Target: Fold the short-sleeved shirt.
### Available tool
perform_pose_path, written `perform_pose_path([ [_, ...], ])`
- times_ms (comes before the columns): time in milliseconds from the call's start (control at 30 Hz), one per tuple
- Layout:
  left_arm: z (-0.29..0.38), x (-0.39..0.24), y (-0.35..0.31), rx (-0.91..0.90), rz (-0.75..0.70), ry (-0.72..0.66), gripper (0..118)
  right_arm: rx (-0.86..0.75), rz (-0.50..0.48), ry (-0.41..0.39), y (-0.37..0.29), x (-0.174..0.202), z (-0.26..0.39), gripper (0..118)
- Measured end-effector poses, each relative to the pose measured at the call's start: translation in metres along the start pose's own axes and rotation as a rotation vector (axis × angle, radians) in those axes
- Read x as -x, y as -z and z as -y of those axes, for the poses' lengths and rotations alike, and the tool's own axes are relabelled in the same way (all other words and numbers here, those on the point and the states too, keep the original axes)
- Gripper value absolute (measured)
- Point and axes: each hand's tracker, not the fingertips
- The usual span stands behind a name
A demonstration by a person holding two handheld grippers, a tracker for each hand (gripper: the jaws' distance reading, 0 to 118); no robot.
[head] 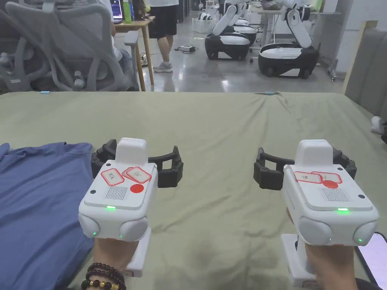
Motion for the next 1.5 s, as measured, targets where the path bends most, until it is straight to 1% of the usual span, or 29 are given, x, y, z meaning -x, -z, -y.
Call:
perform_pose_path([
  [100, 0.000, 0.002, -0.004, -0.043, 0.003, -0.060, 118, 0.003, -0.012, 0.007, -0.001, 0.000, -0.002, 118],
  [167, -0.001, 0.004, -0.003, -0.033, 0.006, -0.093, 118, 0.007, -0.011, 0.004, -0.001, 0.000, -0.002, 118],
  [333, 0.001, 0.001, -0.002, -0.007, -0.028, -0.054, 118, 0.014, -0.003, -0.013, 0.000, 0.002, 0.000, 118],
  [467, 0.001, 0.001, -0.003, -0.018, -0.026, -0.088, 118, 0.021, -0.003, -0.002, 0.000, 0.002, 0.000, 118],
  [567, -0.003, 0.002, -0.002, -0.013, -0.034, -0.096, 118, 0.006, 0.020, -0.015, 0.001, 0.003, 0.000, 118],
  [767, 0.000, 0.003, 0.007, -0.005, -0.025, -0.044, 118, 0.001, 0.029, -0.037, 0.002, 0.003, 0.000, 118],
  [1000, 0.002, 0.001, 0.010, -0.003, -0.022, -0.014, 118, -0.004, 0.013, -0.022, 0.002, 0.002, 0.000, 118],
  [1167, 0.002, 0.003, 0.010, -0.005, -0.011, -0.031, 118, -0.012, 0.000, 0.004, 0.002, -0.001, -0.001, 118],
  [1300, 0.002, 0.003, 0.012, 0.004, -0.018, -0.027, 118, -0.004, 0.019, 0.012, 0.003, -0.001, 0.000, 118],
  [1500, 0.002, 0.001, 0.009, 0.027, -0.016, -0.029, 118, 0.016, 0.021, 0.021, 0.004, -0.001, -0.001, 118],
])
